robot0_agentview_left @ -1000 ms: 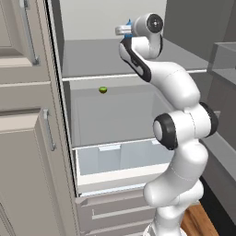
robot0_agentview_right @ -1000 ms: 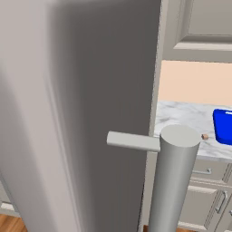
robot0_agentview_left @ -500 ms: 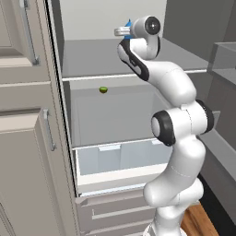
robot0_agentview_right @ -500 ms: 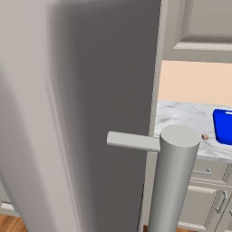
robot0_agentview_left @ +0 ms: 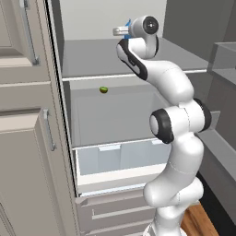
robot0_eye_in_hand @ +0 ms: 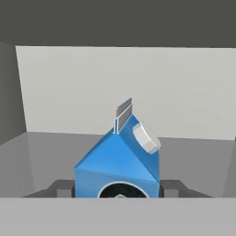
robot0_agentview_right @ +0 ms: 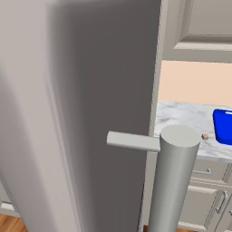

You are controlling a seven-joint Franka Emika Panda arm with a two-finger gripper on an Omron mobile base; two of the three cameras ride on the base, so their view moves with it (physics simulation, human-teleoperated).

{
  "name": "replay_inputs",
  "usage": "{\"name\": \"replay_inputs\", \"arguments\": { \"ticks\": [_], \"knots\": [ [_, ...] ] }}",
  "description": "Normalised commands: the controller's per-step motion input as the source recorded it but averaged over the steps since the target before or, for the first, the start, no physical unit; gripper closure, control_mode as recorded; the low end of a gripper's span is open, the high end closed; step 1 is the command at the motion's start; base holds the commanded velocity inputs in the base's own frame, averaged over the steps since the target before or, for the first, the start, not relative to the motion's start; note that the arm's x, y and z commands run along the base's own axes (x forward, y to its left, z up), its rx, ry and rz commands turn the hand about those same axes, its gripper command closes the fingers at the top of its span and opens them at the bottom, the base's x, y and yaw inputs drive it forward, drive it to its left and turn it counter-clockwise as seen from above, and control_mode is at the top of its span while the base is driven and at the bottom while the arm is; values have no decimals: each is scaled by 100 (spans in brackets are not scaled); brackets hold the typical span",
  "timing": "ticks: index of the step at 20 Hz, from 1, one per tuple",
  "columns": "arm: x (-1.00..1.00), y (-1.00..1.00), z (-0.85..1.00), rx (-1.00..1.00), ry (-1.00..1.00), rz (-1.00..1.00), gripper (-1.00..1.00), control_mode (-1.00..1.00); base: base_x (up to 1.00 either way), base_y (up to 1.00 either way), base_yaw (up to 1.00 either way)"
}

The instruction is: Take out the milk from the fridge and place it on the tray on the counter. Then take the sugar cube near the tray and place it in the tray.

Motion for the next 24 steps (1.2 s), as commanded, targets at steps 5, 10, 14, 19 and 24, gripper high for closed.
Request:
{"name": "replay_inputs", "arguments": {
  "ticks": [5, 10, 14, 19, 24],
  "knots": [
    [2, 1, 0, 0, 0, 0, 100, -100, 0, 0, 0],
    [-21, 0, 1, 0, 0, 0, 100, -100, 0, 0, 0],
    [-58, 0, 26, 0, -2, 0, 100, -100, 0, 0, 0],
    [-89, 0, 30, 0, -7, 0, 100, -100, 0, 0, 0],
    [-98, 0, 32, 1, -7, 0, 100, -100, 0, 0, 0]
  ]
}}
